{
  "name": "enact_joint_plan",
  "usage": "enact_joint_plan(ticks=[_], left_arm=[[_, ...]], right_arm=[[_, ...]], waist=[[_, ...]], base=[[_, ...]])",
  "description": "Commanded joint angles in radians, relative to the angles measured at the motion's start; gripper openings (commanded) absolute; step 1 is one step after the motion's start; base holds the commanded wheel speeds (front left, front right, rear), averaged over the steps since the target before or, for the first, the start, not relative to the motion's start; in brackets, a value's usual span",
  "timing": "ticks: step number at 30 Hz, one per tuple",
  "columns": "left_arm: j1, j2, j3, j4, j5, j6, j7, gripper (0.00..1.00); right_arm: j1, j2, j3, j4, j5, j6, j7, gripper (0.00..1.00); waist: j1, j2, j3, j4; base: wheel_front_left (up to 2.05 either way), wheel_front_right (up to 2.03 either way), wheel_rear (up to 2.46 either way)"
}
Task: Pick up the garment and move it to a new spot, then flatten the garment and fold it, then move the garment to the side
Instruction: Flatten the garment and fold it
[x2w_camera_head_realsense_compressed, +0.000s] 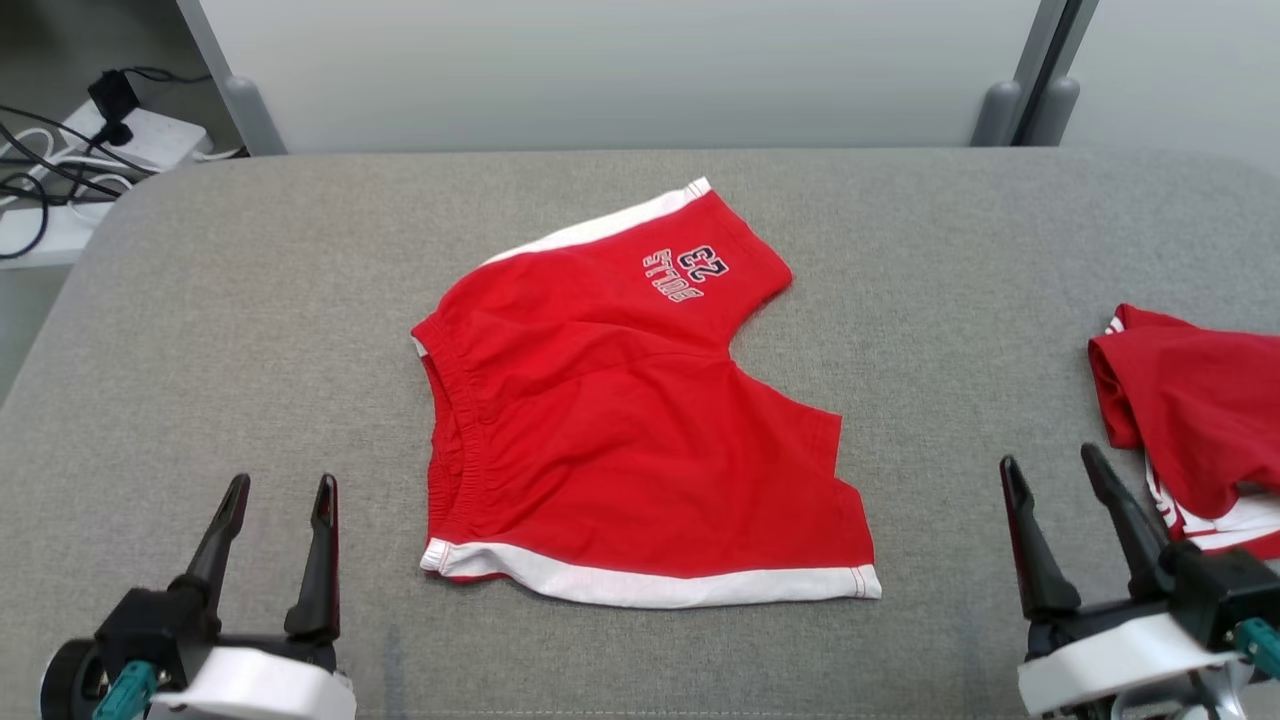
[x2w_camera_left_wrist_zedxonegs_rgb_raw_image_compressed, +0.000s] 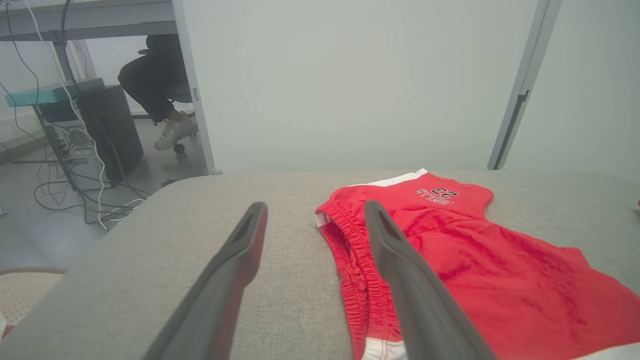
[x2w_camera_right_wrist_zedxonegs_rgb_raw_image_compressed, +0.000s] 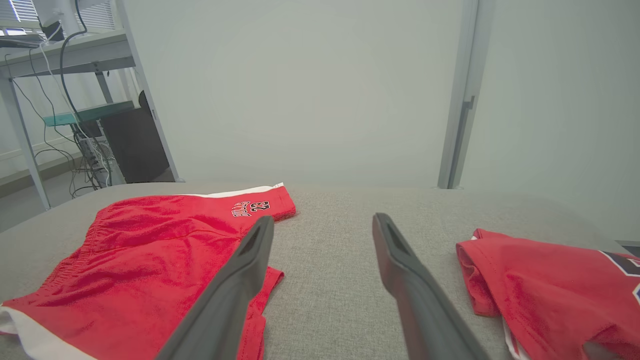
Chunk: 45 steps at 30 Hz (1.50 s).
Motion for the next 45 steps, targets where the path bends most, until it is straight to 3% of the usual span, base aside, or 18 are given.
enact_joint_plan(ticks=[1,6,18,45], left_arm=[[-0.020,0.020,0.046,-0.016,0.012,-0.006,-0.010,1.00],[0.048,0.002,0.062,-0.022,0.018,-0.020,-0.010,1.00],[0.078,-0.034,0.044,-0.029,0.016,-0.005,0.004,1.00],[0.019,-0.038,0.021,0.001,0.006,-0.012,0.020,1.00]], right_arm=[[-0.003,-0.003,0.019,-0.021,-0.015,-0.003,-0.015,1.00],[0.055,0.014,0.025,-0.024,-0.023,-0.003,-0.015,1.00],[0.177,0.058,0.005,-0.105,-0.024,-0.003,0.031,1.00],[0.156,0.072,0.012,-0.114,-0.030,-0.003,0.039,1.00]], waist=[[0.0000,-0.0001,-0.014,0.005],[0.0000,-0.0001,-0.048,0.007],[0.0000,-0.0001,-0.069,0.006],[0.0000,-0.0001,-0.032,0.002]], base=[[0.00,0.00,0.00],[0.00,0.00,0.00],[0.00,0.00,0.00],[0.00,0.00,0.00]])
